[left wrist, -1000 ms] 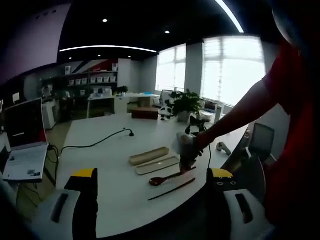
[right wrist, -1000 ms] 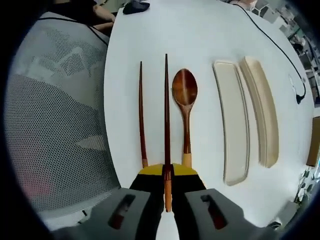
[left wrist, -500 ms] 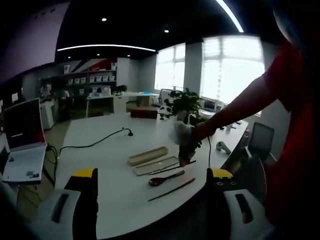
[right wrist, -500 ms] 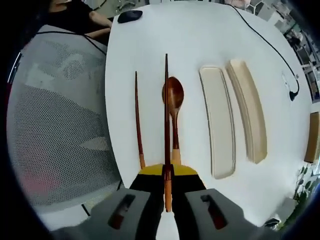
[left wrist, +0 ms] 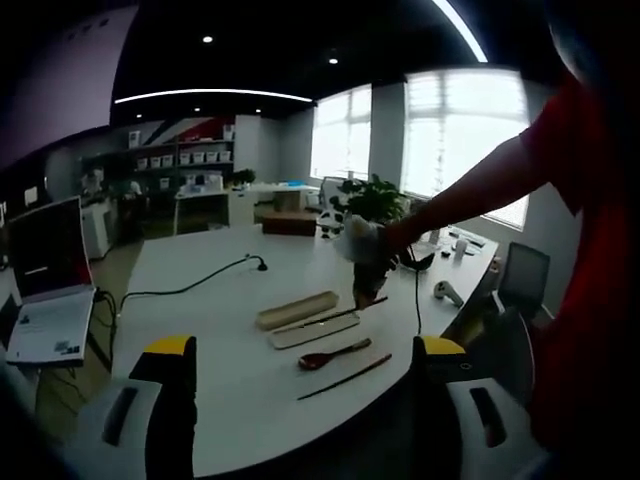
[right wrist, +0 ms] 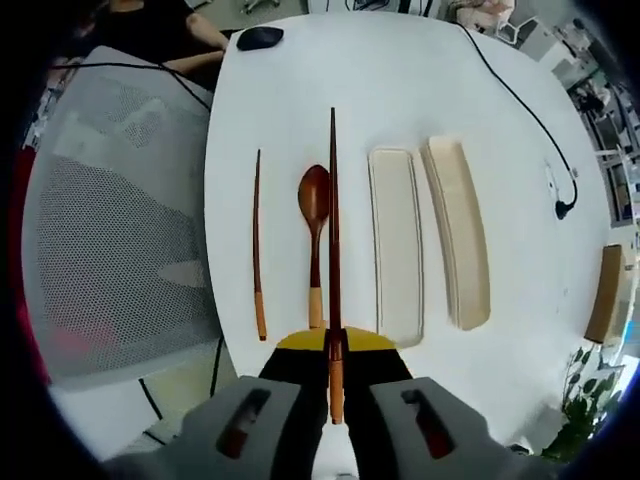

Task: Arrange the utensils inside the cutlery case until each visible utensil rests in its matching compartment.

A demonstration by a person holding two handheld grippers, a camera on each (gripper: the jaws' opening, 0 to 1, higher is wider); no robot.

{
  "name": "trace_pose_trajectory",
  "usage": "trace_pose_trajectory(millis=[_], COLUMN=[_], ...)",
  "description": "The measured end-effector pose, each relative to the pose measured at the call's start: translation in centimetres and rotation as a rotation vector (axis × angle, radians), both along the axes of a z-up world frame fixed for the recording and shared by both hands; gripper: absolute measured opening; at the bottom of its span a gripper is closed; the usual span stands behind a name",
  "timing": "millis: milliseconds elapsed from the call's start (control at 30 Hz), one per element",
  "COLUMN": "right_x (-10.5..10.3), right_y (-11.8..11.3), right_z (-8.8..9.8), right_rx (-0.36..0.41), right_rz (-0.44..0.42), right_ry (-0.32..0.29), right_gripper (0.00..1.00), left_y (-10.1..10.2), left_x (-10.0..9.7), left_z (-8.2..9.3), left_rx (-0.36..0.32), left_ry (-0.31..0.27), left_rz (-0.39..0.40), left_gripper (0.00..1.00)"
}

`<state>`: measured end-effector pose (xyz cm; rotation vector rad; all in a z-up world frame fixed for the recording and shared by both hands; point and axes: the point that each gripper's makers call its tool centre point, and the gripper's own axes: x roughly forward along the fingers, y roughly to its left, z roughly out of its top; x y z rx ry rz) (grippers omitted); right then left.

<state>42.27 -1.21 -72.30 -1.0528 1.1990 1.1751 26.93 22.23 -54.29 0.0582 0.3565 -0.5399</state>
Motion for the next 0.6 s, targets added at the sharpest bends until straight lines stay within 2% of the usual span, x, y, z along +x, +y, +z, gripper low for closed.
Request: trace_pose_trajectory(millis=[333, 600], right_x=[0.9, 2.2], right_y=[0.2, 0.6], right_z=[1.4, 1.1], right_rx=[0.008, 0.026], right_rz=[0.010, 0.003], right_ry=[-0.019, -0.018], right_gripper=[0.00, 0.00], left_y=[0.0, 0.0], left_x=[-0.2, 0.3], left_z=[-0.2, -0.1], left_rx=[0.004, 0.006], left_ry=[0.006, 0.009], left_rz=[0.003, 0.004], left_gripper=[0.91, 0.91])
